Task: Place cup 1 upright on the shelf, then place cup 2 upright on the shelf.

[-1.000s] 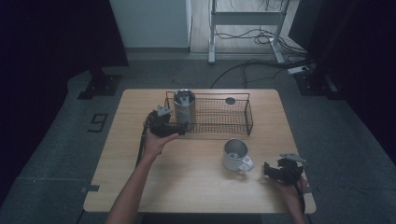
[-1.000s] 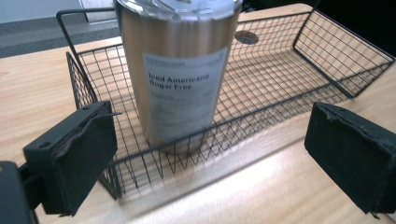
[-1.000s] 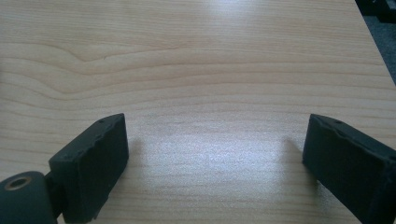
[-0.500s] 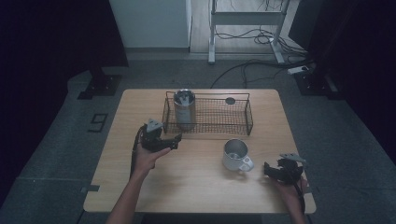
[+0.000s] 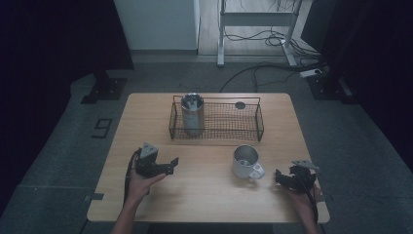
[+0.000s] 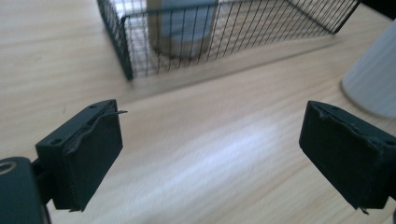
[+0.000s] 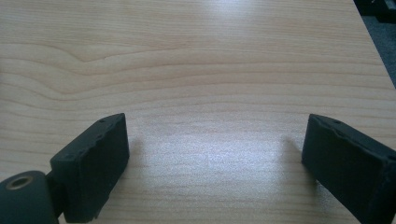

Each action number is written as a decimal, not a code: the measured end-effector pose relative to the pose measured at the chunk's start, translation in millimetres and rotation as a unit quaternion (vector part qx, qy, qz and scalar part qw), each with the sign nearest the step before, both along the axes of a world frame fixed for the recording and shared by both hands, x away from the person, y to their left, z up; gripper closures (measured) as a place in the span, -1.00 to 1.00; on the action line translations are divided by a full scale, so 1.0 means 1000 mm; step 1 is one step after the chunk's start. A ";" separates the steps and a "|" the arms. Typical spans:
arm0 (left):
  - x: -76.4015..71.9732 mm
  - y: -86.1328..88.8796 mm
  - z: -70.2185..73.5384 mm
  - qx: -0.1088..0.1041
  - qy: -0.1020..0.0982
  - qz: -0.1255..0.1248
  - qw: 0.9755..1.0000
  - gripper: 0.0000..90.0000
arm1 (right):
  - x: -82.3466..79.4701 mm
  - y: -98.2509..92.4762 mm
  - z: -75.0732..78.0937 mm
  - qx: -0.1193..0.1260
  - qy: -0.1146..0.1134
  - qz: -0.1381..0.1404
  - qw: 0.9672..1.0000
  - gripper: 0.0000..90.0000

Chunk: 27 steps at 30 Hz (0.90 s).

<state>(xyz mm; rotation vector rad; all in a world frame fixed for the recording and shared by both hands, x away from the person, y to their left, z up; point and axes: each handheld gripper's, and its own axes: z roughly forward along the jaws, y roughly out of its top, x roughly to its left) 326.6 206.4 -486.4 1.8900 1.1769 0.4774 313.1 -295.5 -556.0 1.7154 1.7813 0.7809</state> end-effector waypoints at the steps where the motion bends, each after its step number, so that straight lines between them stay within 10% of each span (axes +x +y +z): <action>1: -0.002 0.002 -0.003 0.001 0.004 0.000 1.000 -0.86 | 0.000 0.000 0.000 0.000 0.000 -0.001 1.000 -0.84; 27: -0.013 0.005 -0.032 0.022 0.027 -0.007 0.999 -0.85 | -0.007 -0.008 0.006 0.029 -0.029 -0.007 0.999 -0.73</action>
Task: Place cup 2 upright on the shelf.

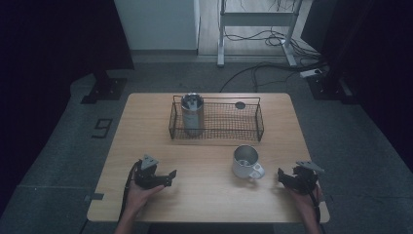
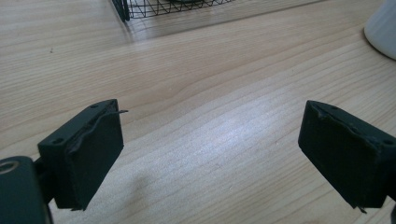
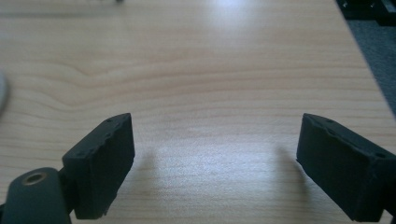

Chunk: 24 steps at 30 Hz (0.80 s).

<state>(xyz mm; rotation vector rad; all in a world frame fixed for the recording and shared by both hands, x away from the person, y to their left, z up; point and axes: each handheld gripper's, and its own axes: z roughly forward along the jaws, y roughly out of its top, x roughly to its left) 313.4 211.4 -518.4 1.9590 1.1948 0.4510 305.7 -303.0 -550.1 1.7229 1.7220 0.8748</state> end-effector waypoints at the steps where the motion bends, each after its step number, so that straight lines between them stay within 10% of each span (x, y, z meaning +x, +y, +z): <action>1: 0.000 0.000 0.000 0.000 0.000 0.000 1.000 -0.85 | 0.000 0.000 0.000 0.000 0.000 0.000 1.000 -0.73; 9: -0.001 -0.001 -0.002 0.003 -0.002 -0.002 1.000 -0.84 | -0.012 -0.005 0.022 0.048 -0.030 0.022 0.998 -0.71; 24: 0.000 -0.004 -0.003 -0.003 0.007 -0.014 1.000 -0.83 | -0.030 0.026 0.069 0.067 -0.094 0.092 0.989 -0.69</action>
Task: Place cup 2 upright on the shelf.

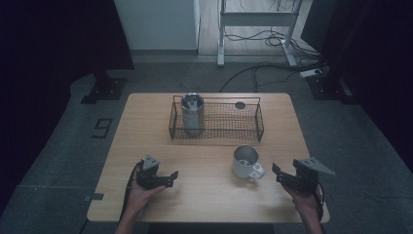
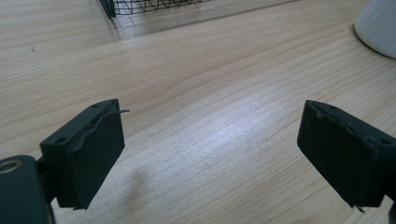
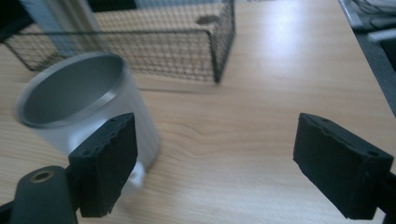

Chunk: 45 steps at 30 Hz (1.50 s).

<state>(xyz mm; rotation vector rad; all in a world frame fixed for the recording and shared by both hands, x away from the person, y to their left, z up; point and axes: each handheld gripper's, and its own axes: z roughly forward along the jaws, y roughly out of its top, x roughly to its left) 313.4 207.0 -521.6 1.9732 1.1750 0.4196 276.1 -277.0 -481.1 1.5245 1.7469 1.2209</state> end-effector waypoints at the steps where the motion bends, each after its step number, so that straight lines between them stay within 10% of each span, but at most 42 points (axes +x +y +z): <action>1: 0.000 0.000 0.000 0.002 0.001 -0.001 1.000 -0.83 | -0.001 0.002 0.003 0.002 -0.005 0.005 1.000 -0.69; 45: 0.000 -0.003 -0.003 0.000 0.012 -0.008 1.000 -0.81 | 0.030 0.082 0.006 -0.025 0.010 0.110 0.994 -0.84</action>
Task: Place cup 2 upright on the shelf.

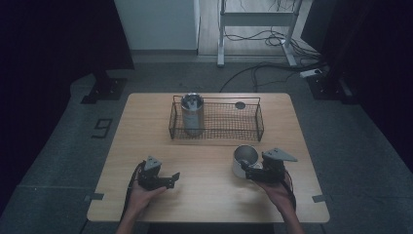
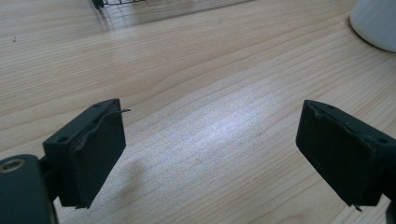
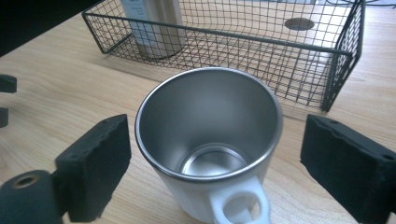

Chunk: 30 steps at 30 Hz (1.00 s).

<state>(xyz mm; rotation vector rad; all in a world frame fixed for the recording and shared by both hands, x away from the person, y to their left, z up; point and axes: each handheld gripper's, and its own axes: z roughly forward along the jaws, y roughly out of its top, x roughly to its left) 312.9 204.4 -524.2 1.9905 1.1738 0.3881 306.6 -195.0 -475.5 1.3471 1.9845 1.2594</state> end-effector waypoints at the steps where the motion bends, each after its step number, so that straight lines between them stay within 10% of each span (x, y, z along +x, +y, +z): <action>1: 0.000 0.000 0.000 0.000 0.000 0.000 1.000 -0.81 | 0.001 0.002 0.000 -0.002 0.002 0.001 1.000 -0.86; 30: 0.001 0.003 -0.002 -0.019 0.008 -0.005 1.000 -0.81 | 0.032 0.021 -0.009 -0.049 0.039 0.021 0.998 -1.00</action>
